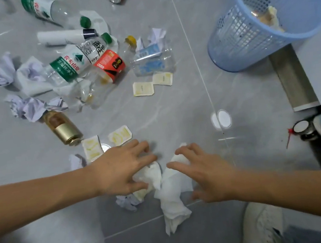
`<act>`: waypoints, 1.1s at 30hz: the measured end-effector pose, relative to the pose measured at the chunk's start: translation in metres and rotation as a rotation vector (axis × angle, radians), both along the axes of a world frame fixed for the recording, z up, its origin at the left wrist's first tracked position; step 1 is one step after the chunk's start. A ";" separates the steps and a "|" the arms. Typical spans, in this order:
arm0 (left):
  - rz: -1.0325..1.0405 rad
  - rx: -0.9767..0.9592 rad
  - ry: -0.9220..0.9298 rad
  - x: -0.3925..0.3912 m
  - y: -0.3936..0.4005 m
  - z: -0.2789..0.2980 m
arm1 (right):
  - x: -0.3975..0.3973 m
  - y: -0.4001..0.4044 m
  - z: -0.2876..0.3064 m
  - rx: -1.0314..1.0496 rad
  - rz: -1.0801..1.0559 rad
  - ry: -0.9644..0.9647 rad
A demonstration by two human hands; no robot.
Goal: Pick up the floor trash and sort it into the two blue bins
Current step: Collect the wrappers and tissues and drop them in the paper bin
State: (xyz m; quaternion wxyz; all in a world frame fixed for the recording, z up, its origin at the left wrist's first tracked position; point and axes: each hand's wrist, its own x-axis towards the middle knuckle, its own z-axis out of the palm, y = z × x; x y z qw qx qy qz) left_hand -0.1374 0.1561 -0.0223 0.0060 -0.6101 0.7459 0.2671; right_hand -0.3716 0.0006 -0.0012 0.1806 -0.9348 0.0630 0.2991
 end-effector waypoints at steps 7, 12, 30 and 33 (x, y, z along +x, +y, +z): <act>-0.202 0.032 -0.085 -0.002 0.037 -0.022 | -0.003 0.051 -0.018 0.013 -0.016 0.013; -0.243 0.024 -0.024 0.004 0.042 -0.025 | -0.018 0.081 -0.035 -0.023 0.017 0.018; -0.370 -0.248 -0.023 -0.005 0.051 -0.062 | 0.000 0.021 -0.062 0.145 -0.135 -0.216; -0.374 -0.256 -0.021 -0.001 0.045 -0.061 | 0.008 0.000 -0.050 0.127 -0.170 -0.247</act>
